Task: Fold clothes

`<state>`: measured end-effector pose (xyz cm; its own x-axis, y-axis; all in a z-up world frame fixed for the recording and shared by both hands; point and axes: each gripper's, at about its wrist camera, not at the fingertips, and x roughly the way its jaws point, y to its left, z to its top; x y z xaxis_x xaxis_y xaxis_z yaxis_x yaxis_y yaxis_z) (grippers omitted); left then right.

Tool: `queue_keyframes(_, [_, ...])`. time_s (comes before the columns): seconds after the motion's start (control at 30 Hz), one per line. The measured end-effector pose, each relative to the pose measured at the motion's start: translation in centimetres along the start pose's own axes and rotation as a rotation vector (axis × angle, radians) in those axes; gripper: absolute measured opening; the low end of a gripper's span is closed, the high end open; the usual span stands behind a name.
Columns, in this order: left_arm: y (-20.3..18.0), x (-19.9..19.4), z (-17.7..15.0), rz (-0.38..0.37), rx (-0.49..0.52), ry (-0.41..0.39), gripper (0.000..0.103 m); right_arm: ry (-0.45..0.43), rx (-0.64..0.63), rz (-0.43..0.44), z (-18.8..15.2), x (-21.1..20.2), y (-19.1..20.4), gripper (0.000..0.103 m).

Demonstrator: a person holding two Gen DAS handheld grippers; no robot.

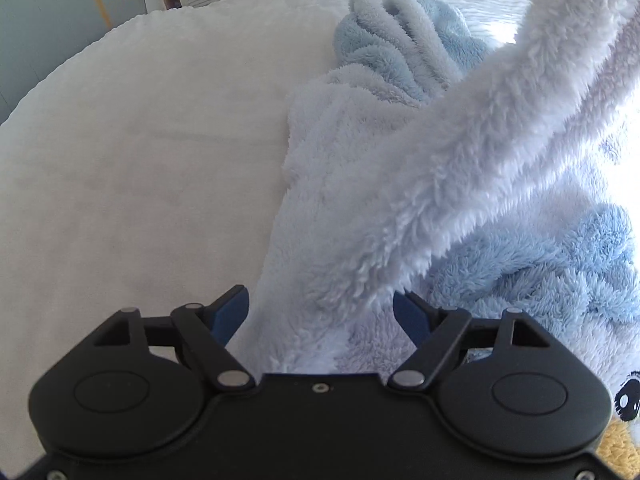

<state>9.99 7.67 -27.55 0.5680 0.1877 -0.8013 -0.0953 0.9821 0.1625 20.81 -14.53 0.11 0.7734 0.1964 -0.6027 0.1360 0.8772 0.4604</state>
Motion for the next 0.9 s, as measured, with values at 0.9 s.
queue_keyframes(0.9, [11.2,5.4,2.5,0.174,-0.229,0.055,0.097,0.26,-0.022,-0.263,-5.3,17.1,0.2,0.009])
